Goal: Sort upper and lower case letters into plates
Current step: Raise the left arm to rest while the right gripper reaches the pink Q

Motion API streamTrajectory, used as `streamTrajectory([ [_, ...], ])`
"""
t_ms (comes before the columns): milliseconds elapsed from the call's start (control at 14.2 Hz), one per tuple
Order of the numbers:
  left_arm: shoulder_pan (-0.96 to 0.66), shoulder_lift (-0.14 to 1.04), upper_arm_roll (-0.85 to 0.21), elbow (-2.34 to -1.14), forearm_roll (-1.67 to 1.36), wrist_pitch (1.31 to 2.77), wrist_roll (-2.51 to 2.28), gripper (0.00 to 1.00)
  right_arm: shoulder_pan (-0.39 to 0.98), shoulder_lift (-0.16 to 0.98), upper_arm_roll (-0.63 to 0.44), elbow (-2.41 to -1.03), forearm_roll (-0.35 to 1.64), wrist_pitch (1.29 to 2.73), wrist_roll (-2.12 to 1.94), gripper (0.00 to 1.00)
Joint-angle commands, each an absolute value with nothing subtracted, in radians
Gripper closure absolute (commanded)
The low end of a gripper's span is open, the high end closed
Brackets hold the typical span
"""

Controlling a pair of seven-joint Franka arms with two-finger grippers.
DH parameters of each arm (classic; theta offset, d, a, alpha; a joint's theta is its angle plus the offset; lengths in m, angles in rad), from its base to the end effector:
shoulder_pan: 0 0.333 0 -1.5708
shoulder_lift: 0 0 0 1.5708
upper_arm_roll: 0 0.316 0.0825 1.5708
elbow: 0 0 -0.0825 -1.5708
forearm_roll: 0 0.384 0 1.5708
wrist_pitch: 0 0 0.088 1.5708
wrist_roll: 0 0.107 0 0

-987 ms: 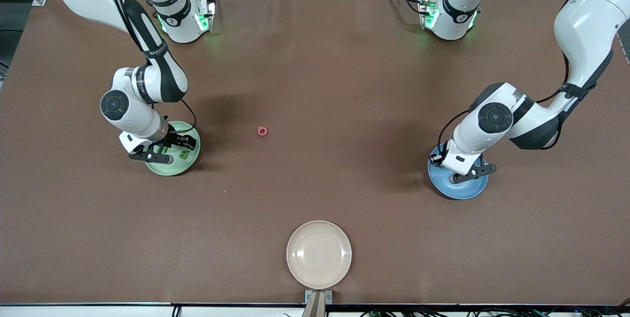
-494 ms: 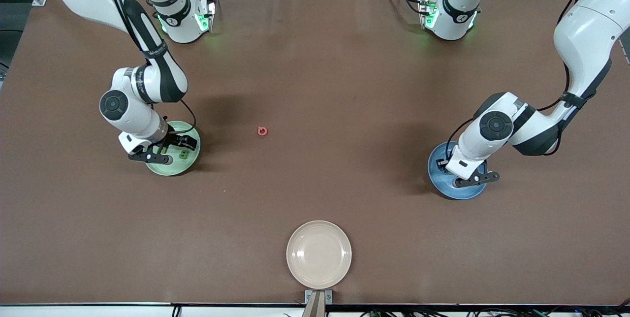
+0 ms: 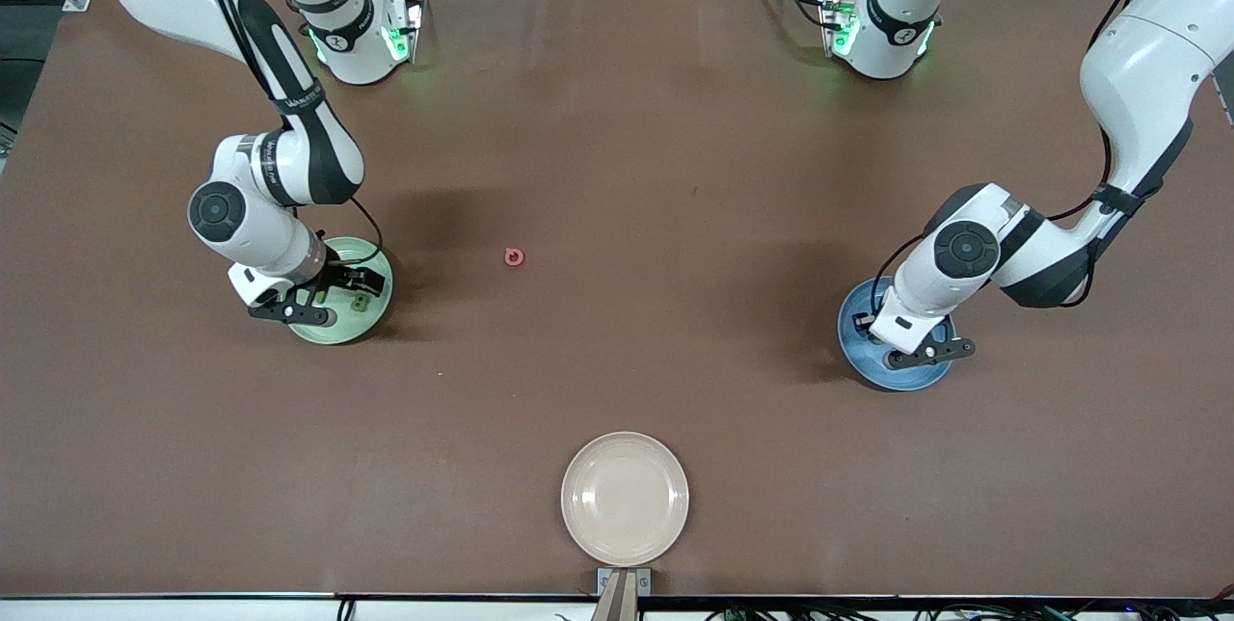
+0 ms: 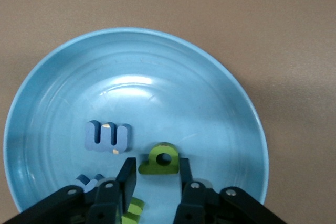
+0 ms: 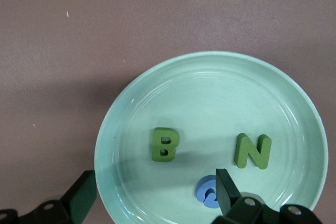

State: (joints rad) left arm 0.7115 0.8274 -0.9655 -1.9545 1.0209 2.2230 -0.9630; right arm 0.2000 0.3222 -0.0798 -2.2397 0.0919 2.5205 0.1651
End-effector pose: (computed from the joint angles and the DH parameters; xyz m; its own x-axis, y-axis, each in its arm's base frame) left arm 0.5909 -0.1091 0.1940 0.9895 0.1383 0.0427 0.1416 -0.9860 -0.0875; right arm 0.5375 0.0634 0.2205 0.9922 -0.1164 -0.0440 -0.1172 -0.9929 -0.0182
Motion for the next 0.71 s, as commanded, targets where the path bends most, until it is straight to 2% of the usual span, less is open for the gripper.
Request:
streamTrajectory([
  [0,0.706,0.819,-0.962,-1.945,1.037,2.227,-0.959,0.12,0.187,0.298,-0.069,-2.241,0.080,2.505,0.172,0.00],
  [141,0.706,0.808,-0.963,-1.937,1.035,2.224,-0.963,0.00,0.187,0.298,-0.069,-2.218,0.080,2.496,0.173,0.00],
  [353,0.712,0.796,-0.969,-1.937,1.029,2.215,-0.963,0.00,0.179,0.296,-0.072,-2.128,0.075,2.334,0.161,0.00],
  [635,0.723,0.796,-0.991,-1.901,1.017,2.211,-0.948,0.00,0.176,0.307,-0.071,-1.921,0.009,2.096,0.169,0.00],
])
